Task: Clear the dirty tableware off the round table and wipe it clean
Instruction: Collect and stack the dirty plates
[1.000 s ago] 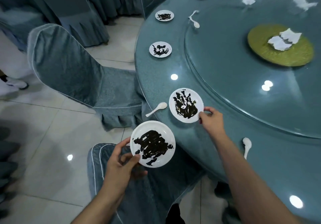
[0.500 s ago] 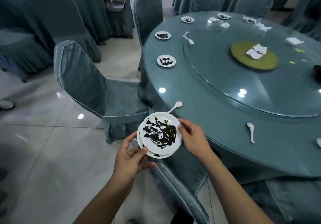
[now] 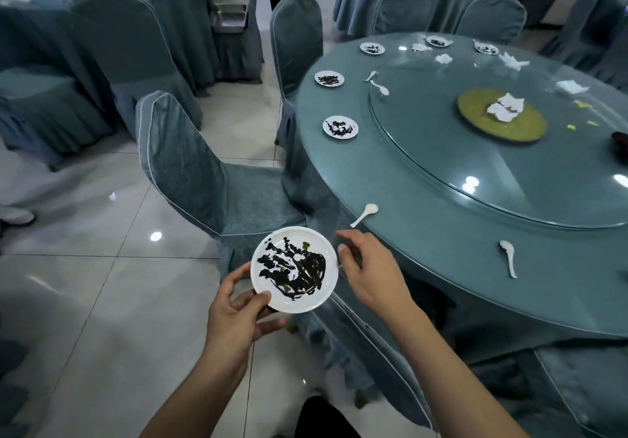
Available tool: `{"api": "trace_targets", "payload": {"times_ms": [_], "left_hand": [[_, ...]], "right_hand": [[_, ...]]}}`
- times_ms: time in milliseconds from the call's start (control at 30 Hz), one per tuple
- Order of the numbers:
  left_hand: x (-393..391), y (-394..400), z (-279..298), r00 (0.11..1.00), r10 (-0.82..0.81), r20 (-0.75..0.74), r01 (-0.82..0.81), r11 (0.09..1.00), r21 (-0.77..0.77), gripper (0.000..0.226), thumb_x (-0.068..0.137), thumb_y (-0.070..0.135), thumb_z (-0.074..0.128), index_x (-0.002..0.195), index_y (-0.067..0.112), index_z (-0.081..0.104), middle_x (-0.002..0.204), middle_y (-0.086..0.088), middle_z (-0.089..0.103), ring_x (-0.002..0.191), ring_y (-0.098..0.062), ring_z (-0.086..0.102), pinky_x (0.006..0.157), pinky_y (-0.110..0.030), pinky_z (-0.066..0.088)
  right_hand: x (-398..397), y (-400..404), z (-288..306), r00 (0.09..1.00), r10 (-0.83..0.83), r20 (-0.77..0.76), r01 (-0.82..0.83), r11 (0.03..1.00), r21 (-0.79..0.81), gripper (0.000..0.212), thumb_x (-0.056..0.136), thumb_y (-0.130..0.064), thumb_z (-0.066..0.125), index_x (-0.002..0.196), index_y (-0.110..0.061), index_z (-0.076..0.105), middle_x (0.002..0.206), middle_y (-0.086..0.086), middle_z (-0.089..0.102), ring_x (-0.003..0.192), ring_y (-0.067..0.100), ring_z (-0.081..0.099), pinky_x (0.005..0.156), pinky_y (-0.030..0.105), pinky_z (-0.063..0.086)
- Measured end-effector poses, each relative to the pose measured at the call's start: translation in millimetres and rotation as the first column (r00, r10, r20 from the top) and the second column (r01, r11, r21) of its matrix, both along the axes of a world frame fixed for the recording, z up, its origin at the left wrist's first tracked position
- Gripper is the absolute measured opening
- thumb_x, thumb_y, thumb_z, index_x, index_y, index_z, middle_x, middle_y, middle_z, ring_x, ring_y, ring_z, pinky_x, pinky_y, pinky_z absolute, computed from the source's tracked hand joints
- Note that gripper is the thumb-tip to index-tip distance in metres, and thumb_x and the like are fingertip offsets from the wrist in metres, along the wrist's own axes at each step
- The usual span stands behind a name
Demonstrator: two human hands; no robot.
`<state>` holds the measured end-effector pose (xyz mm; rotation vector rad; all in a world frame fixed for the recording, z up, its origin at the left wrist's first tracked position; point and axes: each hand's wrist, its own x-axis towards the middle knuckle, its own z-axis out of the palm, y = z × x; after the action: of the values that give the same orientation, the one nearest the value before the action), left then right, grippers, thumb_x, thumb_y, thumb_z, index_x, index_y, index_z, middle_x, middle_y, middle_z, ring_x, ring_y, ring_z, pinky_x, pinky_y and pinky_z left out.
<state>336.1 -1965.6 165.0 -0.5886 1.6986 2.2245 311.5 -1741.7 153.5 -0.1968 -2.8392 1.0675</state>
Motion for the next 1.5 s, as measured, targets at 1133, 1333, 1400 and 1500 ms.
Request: {"api": "trace_targets", "payload": {"times_ms": [1133,1333,1400,1500], "left_hand": [[-410.7,-7.0,-26.4,0.947,-0.31,0.08,0.317,0.944,-0.095,0.05,0.091,-0.012,0.062,0.116,0.031,0.065,0.102,-0.015,0.075,0.065,-0.024,0.071,0.048,-0.033,0.057],[-487.8,-15.1,-28.5,0.917,-0.393,0.072,0.398,0.912,-0.098,0.05,0.09,-0.008,0.065,0.116,0.034,0.065,0.107,-0.019,0.072,0.078,-0.027,0.071,0.051,-0.033,0.058],[-505.4,-11.6,-30.5,0.912,-0.403,0.074,0.409,0.908,-0.091,0.049,0.09,-0.008,0.065,0.12,0.031,0.063,0.107,-0.017,0.073,0.079,-0.027,0.071,0.05,-0.033,0.057],[-529.9,-4.8,-36.4,0.906,-0.414,0.086,0.421,0.903,-0.089,0.05,0.09,-0.008,0.064,0.124,0.029,0.061,0.106,-0.017,0.073,0.078,-0.026,0.072,0.05,-0.033,0.058]], "right_hand": [[-335.7,18.8,-71.4,0.95,-0.305,0.064,0.249,0.866,0.433,0.046,0.086,-0.03,0.063,0.132,-0.027,0.056,0.123,0.005,0.061,0.102,0.032,0.062,0.092,0.045,0.046],[-386.1,13.5,-67.5,0.898,-0.426,0.108,0.341,0.831,0.44,0.047,0.088,-0.033,0.059,0.134,-0.027,0.054,0.126,0.005,0.059,0.107,0.033,0.059,0.094,0.045,0.042],[-399.6,20.3,-70.0,0.879,-0.458,0.131,0.361,0.82,0.445,0.047,0.087,-0.031,0.059,0.134,-0.026,0.055,0.126,0.006,0.059,0.107,0.033,0.059,0.094,0.045,0.041],[-422.5,38.3,-80.0,0.851,-0.485,0.202,0.359,0.817,0.452,0.048,0.089,-0.031,0.055,0.137,-0.026,0.052,0.127,0.006,0.057,0.11,0.032,0.057,0.097,0.044,0.038]]}}
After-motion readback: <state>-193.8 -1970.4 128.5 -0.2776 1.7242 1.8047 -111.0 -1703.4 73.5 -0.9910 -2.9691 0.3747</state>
